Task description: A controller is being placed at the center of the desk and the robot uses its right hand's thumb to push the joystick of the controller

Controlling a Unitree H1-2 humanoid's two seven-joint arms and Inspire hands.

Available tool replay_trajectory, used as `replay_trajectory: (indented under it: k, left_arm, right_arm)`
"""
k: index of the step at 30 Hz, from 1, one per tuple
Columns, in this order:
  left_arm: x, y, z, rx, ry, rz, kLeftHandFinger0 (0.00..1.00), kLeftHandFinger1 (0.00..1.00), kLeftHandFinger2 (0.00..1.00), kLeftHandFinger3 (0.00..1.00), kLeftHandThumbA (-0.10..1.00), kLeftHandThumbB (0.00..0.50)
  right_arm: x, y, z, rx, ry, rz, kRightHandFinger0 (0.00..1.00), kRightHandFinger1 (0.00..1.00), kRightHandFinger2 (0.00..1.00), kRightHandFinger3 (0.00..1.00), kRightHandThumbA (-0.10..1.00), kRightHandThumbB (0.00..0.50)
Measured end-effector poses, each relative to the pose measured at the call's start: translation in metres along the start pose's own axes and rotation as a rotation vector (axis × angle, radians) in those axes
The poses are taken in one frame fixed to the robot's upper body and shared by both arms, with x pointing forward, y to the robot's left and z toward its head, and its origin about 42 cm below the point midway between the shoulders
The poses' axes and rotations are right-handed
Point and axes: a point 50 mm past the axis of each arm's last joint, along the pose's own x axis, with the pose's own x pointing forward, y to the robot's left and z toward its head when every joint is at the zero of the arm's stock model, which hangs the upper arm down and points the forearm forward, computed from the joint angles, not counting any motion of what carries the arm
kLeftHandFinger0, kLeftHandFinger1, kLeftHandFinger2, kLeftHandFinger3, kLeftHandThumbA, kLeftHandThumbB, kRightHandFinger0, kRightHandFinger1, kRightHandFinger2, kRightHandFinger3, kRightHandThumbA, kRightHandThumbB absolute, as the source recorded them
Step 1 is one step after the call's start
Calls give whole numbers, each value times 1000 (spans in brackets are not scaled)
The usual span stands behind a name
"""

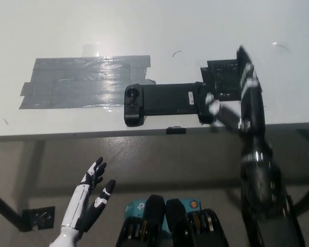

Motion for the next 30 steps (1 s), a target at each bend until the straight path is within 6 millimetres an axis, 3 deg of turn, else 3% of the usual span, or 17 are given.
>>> replay_trajectory:
  k: [1,4,11,20,26,30]
  left_arm:
    - [0,0,0,0,0,1,1000,1000,1000,1000,841,0]
    - [-1,1,0,-1,1,4,1000,1000,1000,1000,836,0]
    - [-18,-3,-11,-17,43,5,1000,1000,1000,1000,810,0]
    - [-26,-7,-16,-32,63,8,1000,1000,1000,1000,837,0]
    - [-29,-7,-17,-35,66,8,1000,1000,1000,1000,828,0]
    - [-32,-7,-18,-35,73,9,1000,1000,1000,1000,833,0]
  right_arm:
    - [-7,1,0,-2,3,11,1000,1000,1000,1000,803,164]
    - [-54,3,-2,-16,38,84,1000,1000,1000,1000,794,145]
    - [-108,-10,-32,-74,182,157,1000,1000,1000,1000,761,133]
    - [-131,-21,-57,-116,288,203,1000,1000,1000,1000,720,125]
    - [-136,-20,-64,-126,319,241,1000,1000,1000,1000,839,143]
    - [-138,-18,-68,-140,335,280,1000,1000,1000,1000,854,132]
